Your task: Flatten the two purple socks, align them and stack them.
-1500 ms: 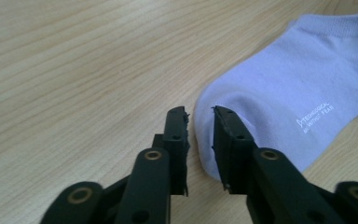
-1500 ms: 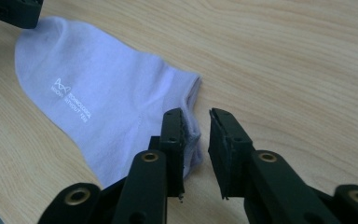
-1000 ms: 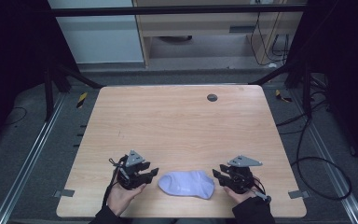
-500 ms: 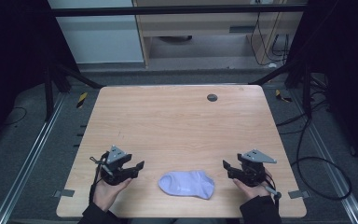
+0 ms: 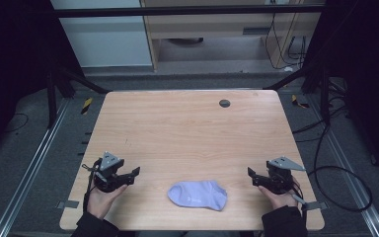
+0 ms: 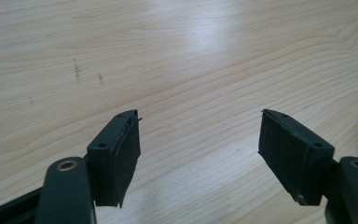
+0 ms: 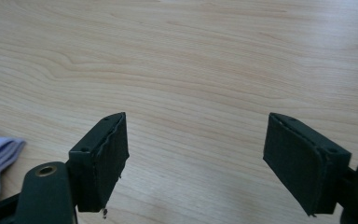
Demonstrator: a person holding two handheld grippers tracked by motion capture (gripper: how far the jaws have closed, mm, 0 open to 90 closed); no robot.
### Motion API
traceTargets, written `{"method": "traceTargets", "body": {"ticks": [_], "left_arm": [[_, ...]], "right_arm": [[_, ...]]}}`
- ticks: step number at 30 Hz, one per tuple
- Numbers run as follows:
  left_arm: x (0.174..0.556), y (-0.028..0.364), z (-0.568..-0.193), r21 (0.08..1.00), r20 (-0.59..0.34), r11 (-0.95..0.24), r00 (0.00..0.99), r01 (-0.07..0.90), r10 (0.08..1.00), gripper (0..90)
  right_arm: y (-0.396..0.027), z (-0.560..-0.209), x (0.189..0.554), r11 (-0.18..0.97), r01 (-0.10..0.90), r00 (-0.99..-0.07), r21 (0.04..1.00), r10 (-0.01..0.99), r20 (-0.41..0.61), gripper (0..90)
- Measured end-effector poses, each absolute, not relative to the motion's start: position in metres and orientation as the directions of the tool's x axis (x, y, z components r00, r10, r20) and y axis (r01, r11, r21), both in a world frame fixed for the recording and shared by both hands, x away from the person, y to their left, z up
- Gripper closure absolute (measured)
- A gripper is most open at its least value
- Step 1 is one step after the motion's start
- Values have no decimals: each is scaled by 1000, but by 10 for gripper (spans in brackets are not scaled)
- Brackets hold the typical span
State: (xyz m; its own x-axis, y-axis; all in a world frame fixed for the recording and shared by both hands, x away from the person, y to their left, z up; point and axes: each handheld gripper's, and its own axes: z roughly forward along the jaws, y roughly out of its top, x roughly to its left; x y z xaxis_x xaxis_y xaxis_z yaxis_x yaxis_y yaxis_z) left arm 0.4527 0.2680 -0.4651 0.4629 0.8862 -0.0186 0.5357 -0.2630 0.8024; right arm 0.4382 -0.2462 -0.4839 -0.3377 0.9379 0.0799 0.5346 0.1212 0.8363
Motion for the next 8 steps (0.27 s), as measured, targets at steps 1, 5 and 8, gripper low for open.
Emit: {"method": "traceTargets", "body": {"ticks": [1,5,8], "left_arm": [[454,270,-466,801,-17,-263,459,538,888,280],[458,281,-471,793,-12,-256,434,553,901,280],[460,287,-472,795,-14,-242,416,557,909,287]], "right_arm": [[-249,-485,439,116,540,-334,834,939,86,220],[-257,-488,441,116,541,-321,833,944,77,219],[-262,-490,442,113,540,-311,834,948,73,216]]}}
